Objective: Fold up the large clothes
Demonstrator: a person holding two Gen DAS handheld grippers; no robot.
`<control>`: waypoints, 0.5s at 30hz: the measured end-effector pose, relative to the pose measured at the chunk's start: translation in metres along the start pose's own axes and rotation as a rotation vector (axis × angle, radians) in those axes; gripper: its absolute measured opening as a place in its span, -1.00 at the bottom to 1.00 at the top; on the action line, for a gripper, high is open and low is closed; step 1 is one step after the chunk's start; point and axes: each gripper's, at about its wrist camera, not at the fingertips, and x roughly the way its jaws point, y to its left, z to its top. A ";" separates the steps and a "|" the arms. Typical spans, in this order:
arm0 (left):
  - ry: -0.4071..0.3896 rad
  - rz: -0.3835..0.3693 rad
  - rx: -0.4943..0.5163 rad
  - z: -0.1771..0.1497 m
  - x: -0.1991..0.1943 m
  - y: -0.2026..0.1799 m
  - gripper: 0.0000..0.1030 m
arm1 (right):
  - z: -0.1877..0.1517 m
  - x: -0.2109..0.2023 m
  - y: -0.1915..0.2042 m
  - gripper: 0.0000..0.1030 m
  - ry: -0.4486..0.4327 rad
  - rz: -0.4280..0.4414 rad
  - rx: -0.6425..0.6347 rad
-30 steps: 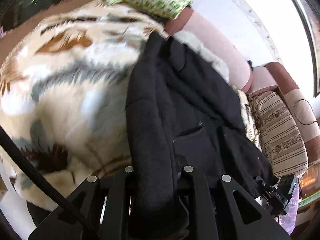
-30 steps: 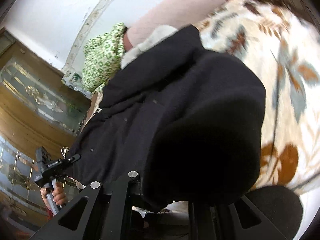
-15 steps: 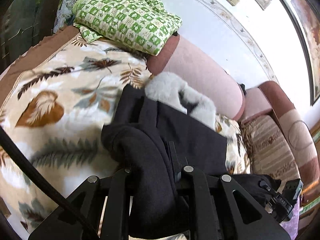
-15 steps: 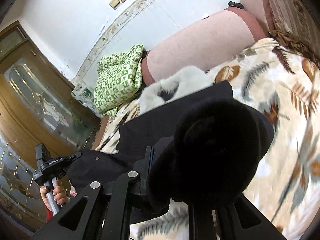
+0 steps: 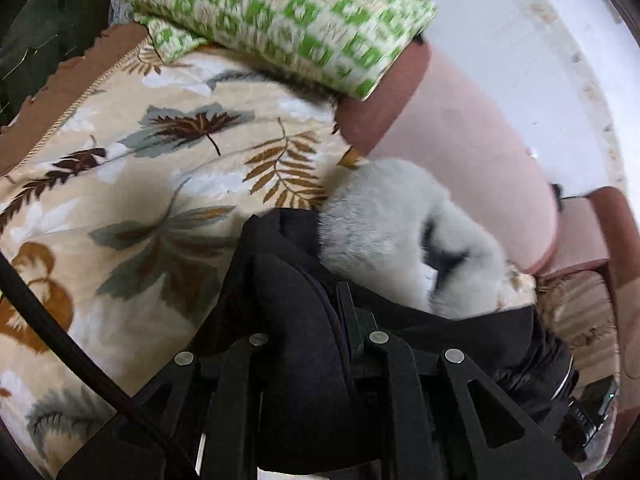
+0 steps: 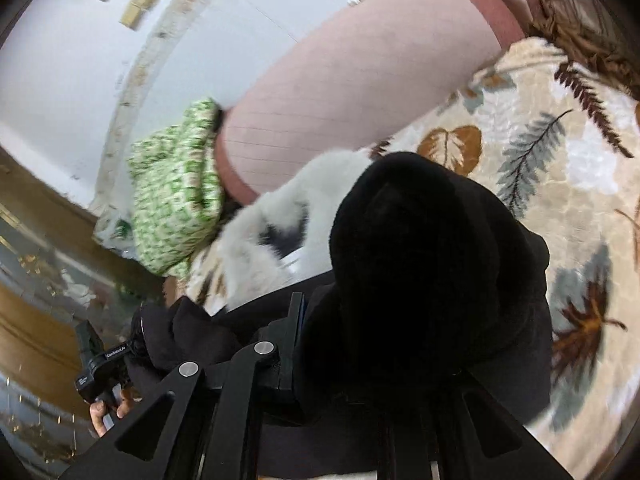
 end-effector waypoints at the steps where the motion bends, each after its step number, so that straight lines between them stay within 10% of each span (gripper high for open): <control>1: 0.011 0.016 -0.006 0.004 0.014 0.000 -0.63 | 0.005 0.014 -0.004 -0.70 0.008 -0.015 0.000; 15: 0.039 0.050 -0.068 0.032 0.105 0.009 -0.55 | 0.039 0.110 -0.041 -0.70 0.065 -0.052 0.055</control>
